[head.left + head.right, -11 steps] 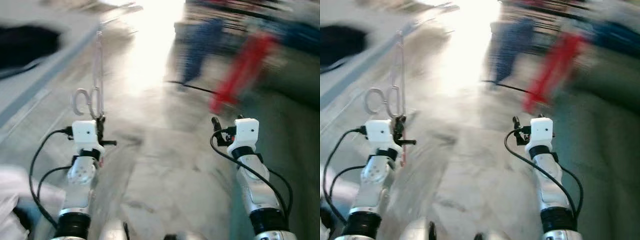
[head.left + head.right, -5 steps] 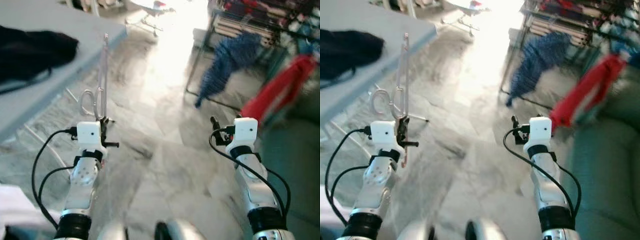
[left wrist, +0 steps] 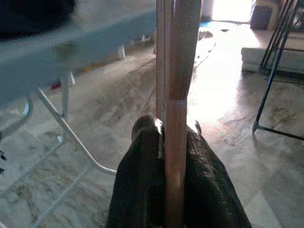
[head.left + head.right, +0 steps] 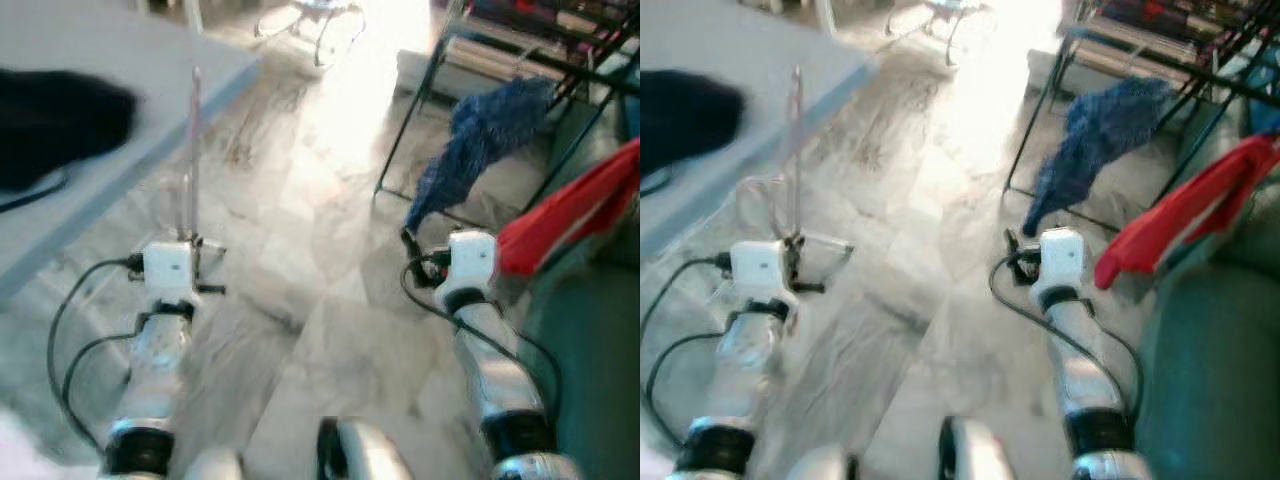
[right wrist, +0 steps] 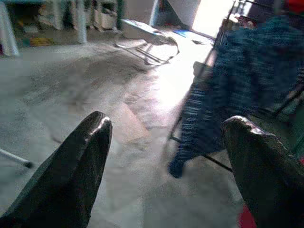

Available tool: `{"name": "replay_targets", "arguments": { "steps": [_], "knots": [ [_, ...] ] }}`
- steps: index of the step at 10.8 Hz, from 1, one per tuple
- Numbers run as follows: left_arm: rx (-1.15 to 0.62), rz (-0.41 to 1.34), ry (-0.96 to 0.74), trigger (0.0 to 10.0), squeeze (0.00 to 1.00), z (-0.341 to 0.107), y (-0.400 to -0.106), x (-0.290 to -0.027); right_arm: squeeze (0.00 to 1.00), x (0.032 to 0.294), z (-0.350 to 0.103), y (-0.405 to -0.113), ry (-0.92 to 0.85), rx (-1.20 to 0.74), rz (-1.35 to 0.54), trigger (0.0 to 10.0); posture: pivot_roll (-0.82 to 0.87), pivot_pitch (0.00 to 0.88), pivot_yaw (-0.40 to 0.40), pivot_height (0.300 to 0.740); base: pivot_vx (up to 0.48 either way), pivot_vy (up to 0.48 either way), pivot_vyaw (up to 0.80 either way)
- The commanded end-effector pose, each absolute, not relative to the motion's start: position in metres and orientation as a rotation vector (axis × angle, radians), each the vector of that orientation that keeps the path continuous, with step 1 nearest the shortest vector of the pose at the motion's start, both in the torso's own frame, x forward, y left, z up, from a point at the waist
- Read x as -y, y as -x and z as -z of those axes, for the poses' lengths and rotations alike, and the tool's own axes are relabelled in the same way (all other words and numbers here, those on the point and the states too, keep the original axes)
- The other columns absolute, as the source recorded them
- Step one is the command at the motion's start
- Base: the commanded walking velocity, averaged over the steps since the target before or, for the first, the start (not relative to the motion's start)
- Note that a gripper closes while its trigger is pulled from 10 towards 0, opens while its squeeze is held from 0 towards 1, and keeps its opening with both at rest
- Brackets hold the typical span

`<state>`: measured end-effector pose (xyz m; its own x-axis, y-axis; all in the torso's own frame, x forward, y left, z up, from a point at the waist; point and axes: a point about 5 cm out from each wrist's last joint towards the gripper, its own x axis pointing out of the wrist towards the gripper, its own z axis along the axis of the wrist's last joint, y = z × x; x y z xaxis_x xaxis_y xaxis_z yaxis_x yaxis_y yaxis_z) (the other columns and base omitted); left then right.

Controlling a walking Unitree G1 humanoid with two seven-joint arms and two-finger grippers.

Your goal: Hang hanger

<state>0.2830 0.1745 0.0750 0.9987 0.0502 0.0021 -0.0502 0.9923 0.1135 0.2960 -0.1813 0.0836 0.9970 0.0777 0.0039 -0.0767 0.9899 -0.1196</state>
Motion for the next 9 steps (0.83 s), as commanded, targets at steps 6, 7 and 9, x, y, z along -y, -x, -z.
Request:
{"name": "replay_targets", "arguments": {
  "steps": [6,7,9],
  "knots": [
    [-0.016,-0.095,-0.17,10.0,0.0,-0.0726,-0.2846,-0.1765,0.0,0.1734,-0.085,-0.2969,0.15,0.014,-0.15,10.0,-0.01,0.138,-0.103,0.74,0.0,-0.217,0.38],
    [-0.016,-0.096,-0.169,10.0,0.0,-0.0726,-0.2855,-0.1758,0.0,0.1743,-0.0843,-0.2962,0.151,0.011,-0.151,10.0,-0.01,0.137,-0.105,0.74,0.0,-0.322,0.0],
    [-0.019,-0.096,-0.163,10.0,0.0,-0.0716,-0.2853,-0.1746,0.0,0.1722,-0.0819,-0.2939,0.149,0.004,-0.156,10.0,-0.01,0.136,-0.113,0.74,0.0,-0.161,0.0]
  ]
}}
